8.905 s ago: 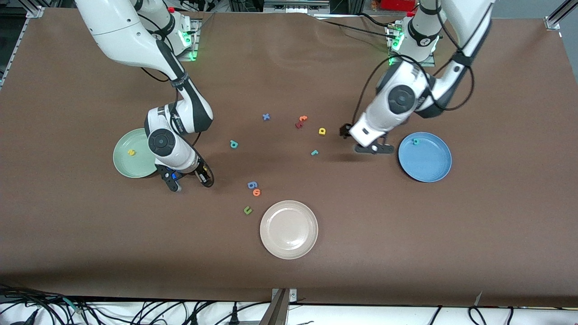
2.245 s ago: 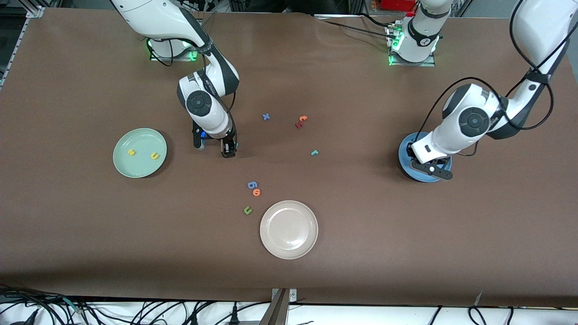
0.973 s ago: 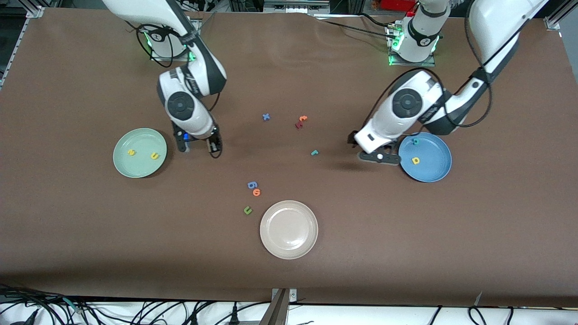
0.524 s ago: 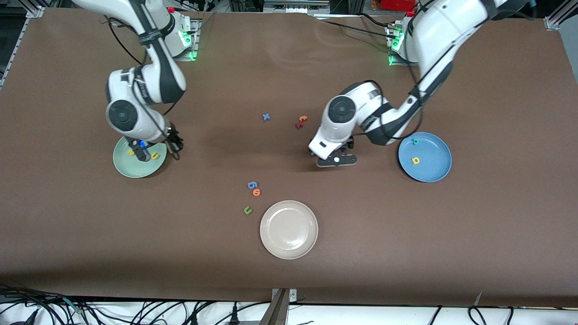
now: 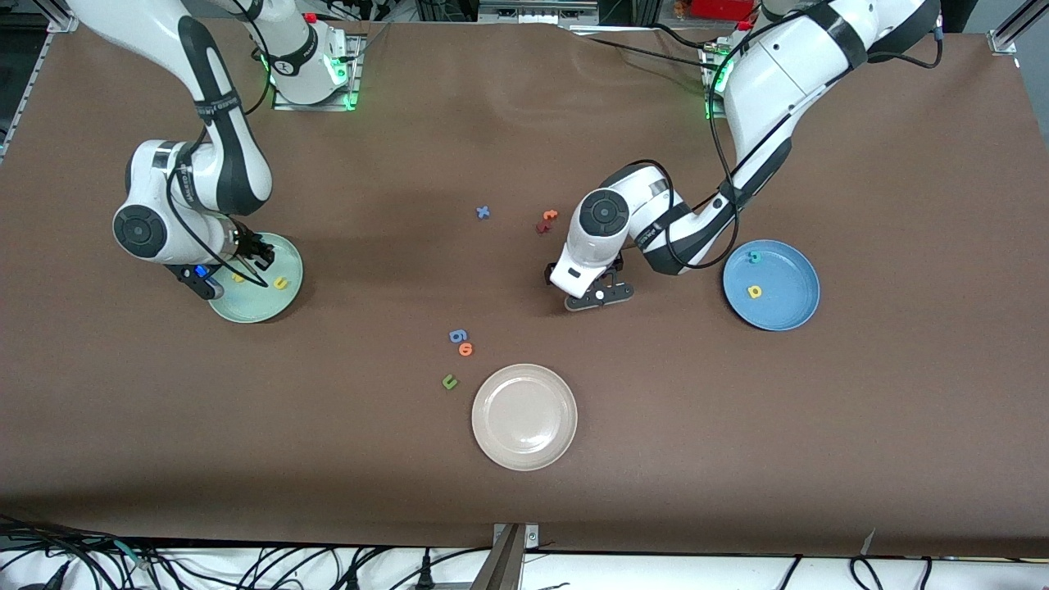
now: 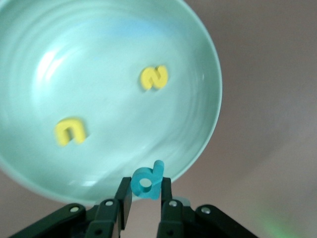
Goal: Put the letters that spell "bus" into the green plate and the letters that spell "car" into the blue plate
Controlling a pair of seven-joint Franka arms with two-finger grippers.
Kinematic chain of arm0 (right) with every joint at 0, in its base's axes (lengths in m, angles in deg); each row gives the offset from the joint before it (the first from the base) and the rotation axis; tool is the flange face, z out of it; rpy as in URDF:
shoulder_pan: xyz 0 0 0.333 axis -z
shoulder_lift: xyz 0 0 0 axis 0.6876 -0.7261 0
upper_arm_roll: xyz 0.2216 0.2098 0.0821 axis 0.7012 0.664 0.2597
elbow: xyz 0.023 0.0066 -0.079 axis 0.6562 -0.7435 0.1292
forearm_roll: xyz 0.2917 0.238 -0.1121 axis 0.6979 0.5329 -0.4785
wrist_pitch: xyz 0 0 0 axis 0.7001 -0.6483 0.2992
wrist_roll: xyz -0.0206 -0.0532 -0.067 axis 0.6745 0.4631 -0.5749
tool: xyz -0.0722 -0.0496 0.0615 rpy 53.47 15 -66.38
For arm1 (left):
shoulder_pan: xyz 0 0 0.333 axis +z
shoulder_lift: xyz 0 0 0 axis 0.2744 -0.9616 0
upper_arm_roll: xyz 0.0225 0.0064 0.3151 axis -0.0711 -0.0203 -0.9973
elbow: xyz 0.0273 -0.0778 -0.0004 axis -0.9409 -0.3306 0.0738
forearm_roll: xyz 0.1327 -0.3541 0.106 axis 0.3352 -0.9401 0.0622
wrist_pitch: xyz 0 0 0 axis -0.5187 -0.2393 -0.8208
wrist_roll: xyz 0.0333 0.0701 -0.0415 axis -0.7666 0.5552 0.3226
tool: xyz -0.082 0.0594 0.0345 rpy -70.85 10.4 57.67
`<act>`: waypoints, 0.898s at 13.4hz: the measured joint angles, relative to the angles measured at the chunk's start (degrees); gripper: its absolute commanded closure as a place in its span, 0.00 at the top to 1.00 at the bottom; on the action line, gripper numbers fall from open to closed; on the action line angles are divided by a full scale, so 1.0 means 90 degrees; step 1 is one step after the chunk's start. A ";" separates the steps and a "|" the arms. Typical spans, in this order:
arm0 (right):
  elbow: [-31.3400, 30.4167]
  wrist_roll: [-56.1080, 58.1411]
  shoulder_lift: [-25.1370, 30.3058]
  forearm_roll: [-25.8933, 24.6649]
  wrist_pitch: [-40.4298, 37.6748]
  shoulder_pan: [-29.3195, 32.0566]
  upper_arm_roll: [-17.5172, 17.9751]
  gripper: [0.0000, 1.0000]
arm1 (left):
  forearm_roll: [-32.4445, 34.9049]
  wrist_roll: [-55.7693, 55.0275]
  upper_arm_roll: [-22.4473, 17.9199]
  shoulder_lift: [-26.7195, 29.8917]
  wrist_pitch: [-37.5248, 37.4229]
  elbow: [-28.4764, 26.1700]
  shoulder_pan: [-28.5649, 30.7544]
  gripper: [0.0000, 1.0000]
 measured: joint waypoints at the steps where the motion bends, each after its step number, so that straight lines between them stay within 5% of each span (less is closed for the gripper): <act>1: -0.0001 0.0259 -0.0144 0.0000 0.0126 0.0141 -0.0002 0.68 | 0.0000 -0.0072 0.0001 -0.0006 0.0021 0.0000 -0.0003 1.00; 2: -0.0001 0.0429 -0.0257 0.0001 0.0213 0.0249 -0.0005 0.91 | 0.0000 -0.0128 0.0004 -0.0009 0.0029 0.0000 -0.0009 1.00; 3: -0.0001 0.0526 -0.0320 0.0001 0.0259 0.0303 -0.0007 0.96 | 0.0000 -0.0187 0.0007 -0.0015 0.0034 0.0000 -0.0019 1.00; 8: 0.0169 0.0575 -0.0182 0.0003 0.0132 0.0277 0.0023 0.99 | 0.0000 -0.0450 0.0015 -0.0103 0.0199 0.0000 -0.0130 0.99; 10: 0.0571 0.0651 0.0128 0.0003 -0.0540 0.0254 0.0026 0.99 | 0.0000 -0.0479 0.0015 -0.0158 0.0246 0.0000 -0.0154 0.97; 12: 0.1283 0.0944 0.0407 0.0002 -0.1606 0.0252 0.0024 0.99 | 0.0000 -0.0484 0.0014 -0.0171 0.0252 0.0000 -0.0159 0.84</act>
